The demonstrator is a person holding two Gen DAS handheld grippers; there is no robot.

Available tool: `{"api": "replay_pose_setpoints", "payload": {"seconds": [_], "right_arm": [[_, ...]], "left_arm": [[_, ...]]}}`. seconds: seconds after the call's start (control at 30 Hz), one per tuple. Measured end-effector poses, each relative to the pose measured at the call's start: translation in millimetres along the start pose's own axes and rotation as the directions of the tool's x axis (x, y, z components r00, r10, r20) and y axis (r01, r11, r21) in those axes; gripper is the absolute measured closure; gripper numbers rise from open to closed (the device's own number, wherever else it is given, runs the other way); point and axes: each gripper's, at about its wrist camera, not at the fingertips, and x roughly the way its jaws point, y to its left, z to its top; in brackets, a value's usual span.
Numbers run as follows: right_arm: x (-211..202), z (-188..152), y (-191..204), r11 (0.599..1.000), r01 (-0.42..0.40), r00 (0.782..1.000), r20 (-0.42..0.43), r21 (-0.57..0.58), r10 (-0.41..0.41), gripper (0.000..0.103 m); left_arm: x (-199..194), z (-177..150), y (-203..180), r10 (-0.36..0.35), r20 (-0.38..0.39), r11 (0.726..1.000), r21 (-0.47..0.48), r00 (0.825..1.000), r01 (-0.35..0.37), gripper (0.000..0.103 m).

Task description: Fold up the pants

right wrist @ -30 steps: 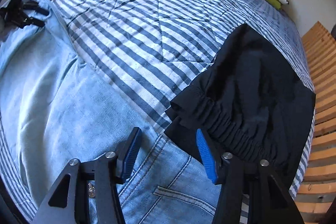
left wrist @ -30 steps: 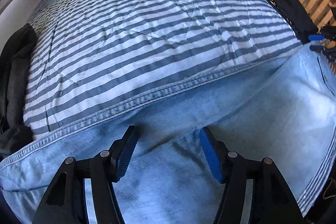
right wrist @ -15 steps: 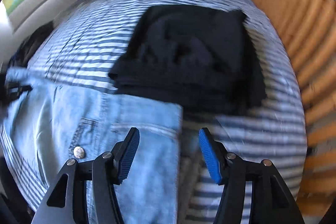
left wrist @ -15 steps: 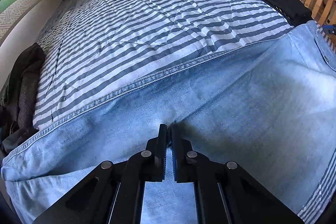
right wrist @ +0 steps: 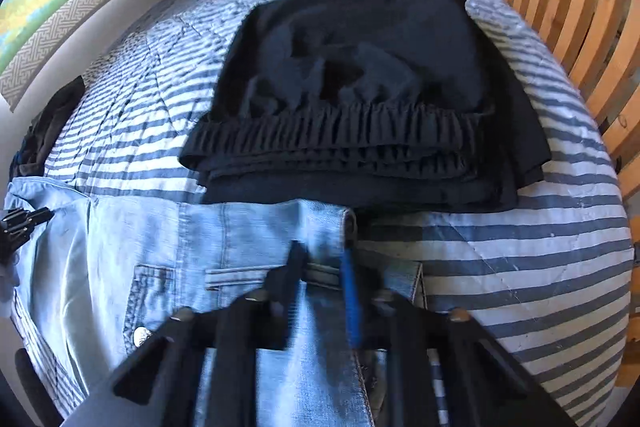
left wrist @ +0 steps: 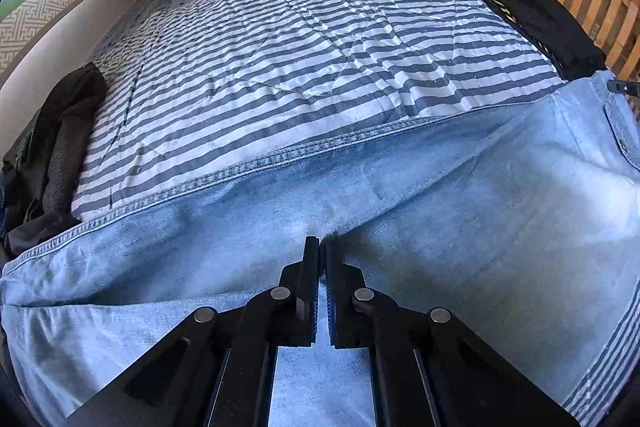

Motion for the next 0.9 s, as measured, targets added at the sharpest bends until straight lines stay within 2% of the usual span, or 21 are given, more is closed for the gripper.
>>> {"api": "replay_pose_setpoints", "payload": {"seconds": [0.23,0.37,0.53,0.67,0.77,0.8,0.87,0.9], "right_arm": [[-86.6,-31.8,16.3,0.998,0.007,0.993,0.115,0.065,-0.014,0.095],[-105.5,-48.9,9.3,0.995,-0.006,0.992,0.127,0.1,-0.007,0.095],[-98.7,-47.8,-2.4,0.994,0.044,0.995,0.082,0.104,-0.053,0.095],[-73.5,-33.6,-7.3,0.987,0.134,0.99,0.022,0.083,-0.137,0.095],[-40.2,-24.5,-10.4,0.978,0.201,0.98,-0.024,0.052,-0.2,0.095],[-26.4,-22.0,-9.7,0.974,0.226,0.973,-0.046,0.031,-0.224,0.095],[-4.6,-19.9,-5.8,0.962,0.274,0.959,-0.076,-0.006,-0.273,0.095],[6.2,-20.2,-3.7,0.956,0.293,0.95,-0.105,-0.024,-0.294,0.095]], "left_arm": [[-42.0,3.3,3.0,-0.01,0.092,1.0,-0.001,0.996,0.01,0.101],[-42.2,11.8,-10.0,0.018,0.095,0.999,0.043,0.995,-0.023,0.101],[-27.4,37.1,-11.8,0.01,0.099,1.0,0.015,0.995,-0.011,0.101],[-0.6,67.3,-15.6,0.008,0.07,1.0,0.004,0.998,-0.008,0.101],[38.7,75.2,-20.9,0.017,-0.034,0.999,0.047,0.999,-0.015,0.099],[49.9,74.6,-22.1,0.023,-0.061,0.998,0.058,0.998,-0.019,0.095],[51.0,72.9,-22.1,0.028,-0.042,0.998,0.05,0.999,-0.025,0.093],[48.7,73.5,-18.7,0.019,-0.044,0.999,0.035,0.999,-0.017,0.085]]}}
